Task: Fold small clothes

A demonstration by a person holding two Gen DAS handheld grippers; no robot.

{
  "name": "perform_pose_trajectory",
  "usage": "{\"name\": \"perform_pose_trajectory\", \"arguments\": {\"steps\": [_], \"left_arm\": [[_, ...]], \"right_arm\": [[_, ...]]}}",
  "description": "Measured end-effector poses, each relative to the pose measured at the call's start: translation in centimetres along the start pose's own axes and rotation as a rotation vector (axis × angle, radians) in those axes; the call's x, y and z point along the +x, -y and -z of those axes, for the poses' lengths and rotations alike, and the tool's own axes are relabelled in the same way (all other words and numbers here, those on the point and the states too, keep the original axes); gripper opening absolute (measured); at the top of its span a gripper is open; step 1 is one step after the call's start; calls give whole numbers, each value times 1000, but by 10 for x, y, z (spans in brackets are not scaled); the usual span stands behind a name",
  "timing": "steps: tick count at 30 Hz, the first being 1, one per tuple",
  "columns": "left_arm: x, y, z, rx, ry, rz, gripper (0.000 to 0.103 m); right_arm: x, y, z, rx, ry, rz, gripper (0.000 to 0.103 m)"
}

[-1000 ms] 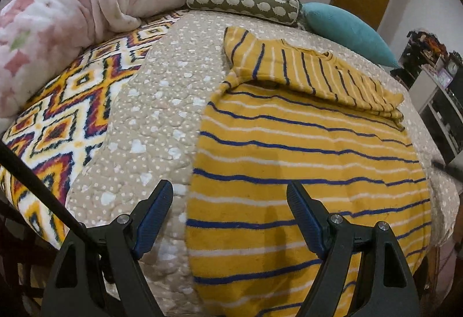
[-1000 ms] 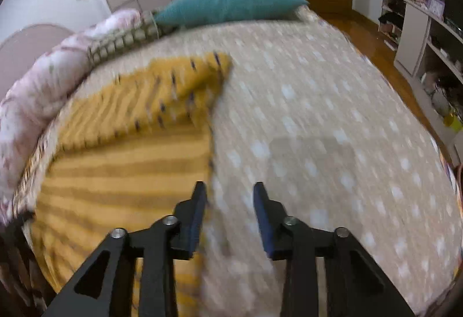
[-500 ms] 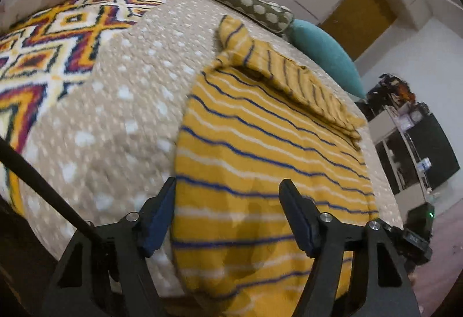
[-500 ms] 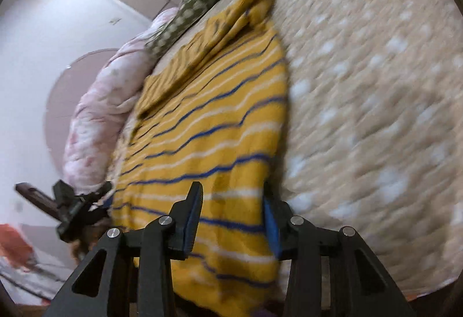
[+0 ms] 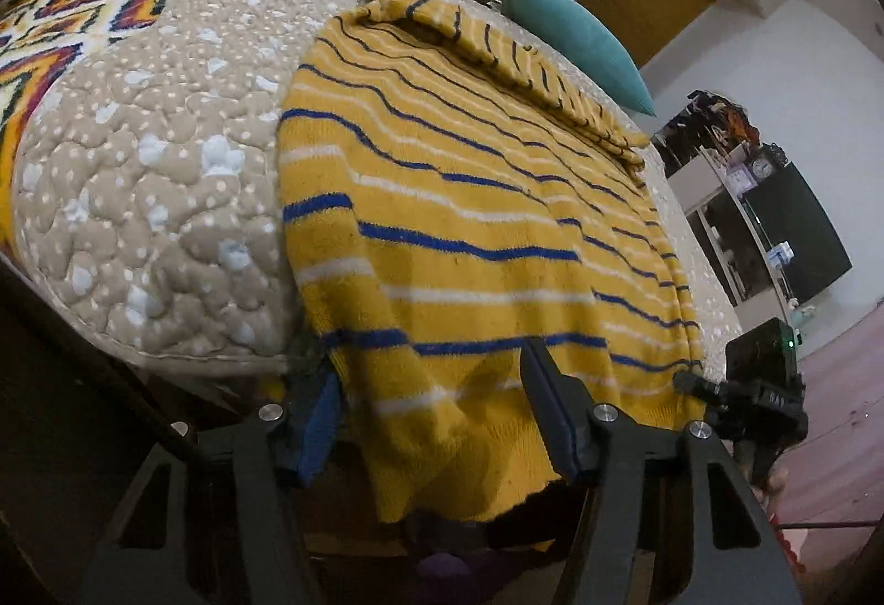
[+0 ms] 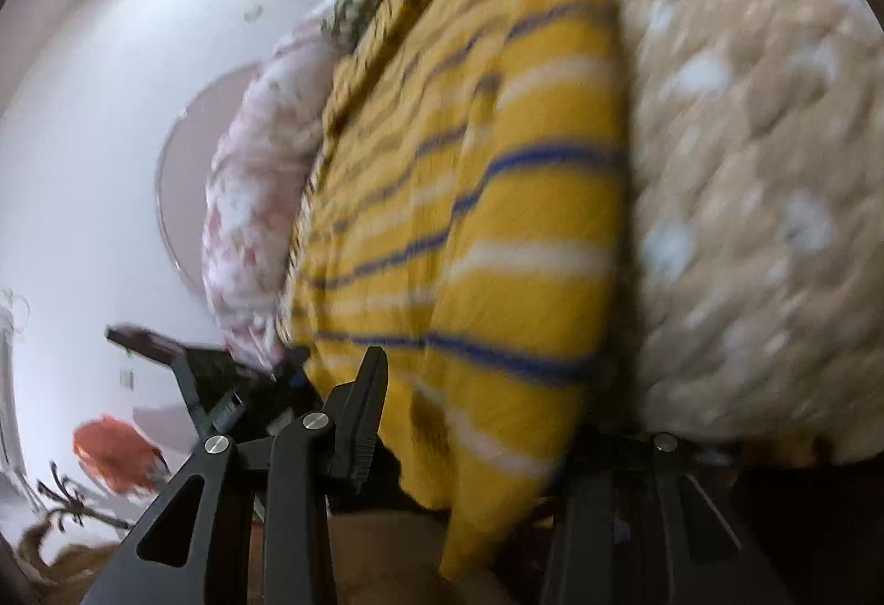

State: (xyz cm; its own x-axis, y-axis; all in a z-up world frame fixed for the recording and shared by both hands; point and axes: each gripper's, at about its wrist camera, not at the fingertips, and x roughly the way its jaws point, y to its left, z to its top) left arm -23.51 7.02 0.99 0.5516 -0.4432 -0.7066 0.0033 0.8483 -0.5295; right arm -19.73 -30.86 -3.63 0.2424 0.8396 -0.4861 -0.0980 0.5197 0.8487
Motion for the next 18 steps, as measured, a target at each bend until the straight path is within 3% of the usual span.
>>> {"name": "perform_pose_trajectory", "arguments": {"steps": [2, 3, 4, 5, 6, 7, 9, 12, 18], "left_arm": [[0, 0, 1, 0, -2, -8, 57], [-1, 1, 2, 3, -7, -21, 45], [-1, 1, 1, 1, -14, -27, 25], [-3, 0, 1, -3, -22, -35, 19], [-5, -1, 2, -9, -28, -37, 15], [-9, -2, 2, -17, -26, -35, 11], [-19, 0, 2, -9, -12, -35, 11], [-41, 13, -3, 26, 31, -35, 11], [-67, 47, -46, 99, 123, 11, 10]], "right_arm": [[7, -9, 5, -26, -22, 20, 44], [8, -12, 5, -42, -25, 36, 44], [8, -17, 5, -60, -27, 57, 44], [8, -22, 6, -77, -25, 82, 43], [10, -27, 5, -88, -25, 103, 38], [8, -30, 5, -98, -25, 126, 26], [8, -36, 7, -107, -31, 150, 14], [-2, -46, 11, -149, -34, 172, 8], [-19, -96, -9, -286, 16, 135, 8]]}}
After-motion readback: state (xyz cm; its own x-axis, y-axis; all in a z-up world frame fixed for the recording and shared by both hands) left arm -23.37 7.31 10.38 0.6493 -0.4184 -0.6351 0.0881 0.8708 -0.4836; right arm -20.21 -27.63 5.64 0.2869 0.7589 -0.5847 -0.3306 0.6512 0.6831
